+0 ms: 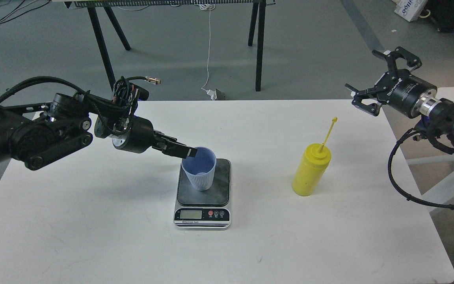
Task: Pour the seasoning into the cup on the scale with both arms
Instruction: 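Raise the left gripper away from the cup to its rest pose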
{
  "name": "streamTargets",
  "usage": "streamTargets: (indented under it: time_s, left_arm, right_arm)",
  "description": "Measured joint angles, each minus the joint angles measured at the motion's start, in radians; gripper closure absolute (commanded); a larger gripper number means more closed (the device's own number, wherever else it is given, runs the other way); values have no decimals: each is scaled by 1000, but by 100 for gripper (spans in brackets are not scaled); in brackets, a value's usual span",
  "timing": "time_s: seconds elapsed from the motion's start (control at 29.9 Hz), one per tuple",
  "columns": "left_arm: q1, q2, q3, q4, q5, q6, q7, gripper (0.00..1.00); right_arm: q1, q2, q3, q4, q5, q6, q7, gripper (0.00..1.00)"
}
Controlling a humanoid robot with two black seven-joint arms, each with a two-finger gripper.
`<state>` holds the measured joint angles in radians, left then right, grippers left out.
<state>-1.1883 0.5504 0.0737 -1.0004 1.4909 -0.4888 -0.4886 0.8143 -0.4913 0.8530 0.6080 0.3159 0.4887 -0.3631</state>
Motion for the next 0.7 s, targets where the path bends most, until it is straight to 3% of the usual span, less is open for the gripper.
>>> streamTargets:
  time_s: [0.33, 0.53, 0.7]
  left_arm:
    - [-91, 113, -145, 27, -319, 0, 0, 1]
    - [-78, 171, -218, 223, -628, 0, 0, 1]
    - [-9, 169, -223, 423, -891, 0, 0, 1]
  right_arm:
    - [15, 0, -22, -6, -1, 0, -11, 1]
    - [19, -17, -67, 20, -4, 0, -20, 1]
    - [19, -49, -74, 50, -4, 0, -58, 1]
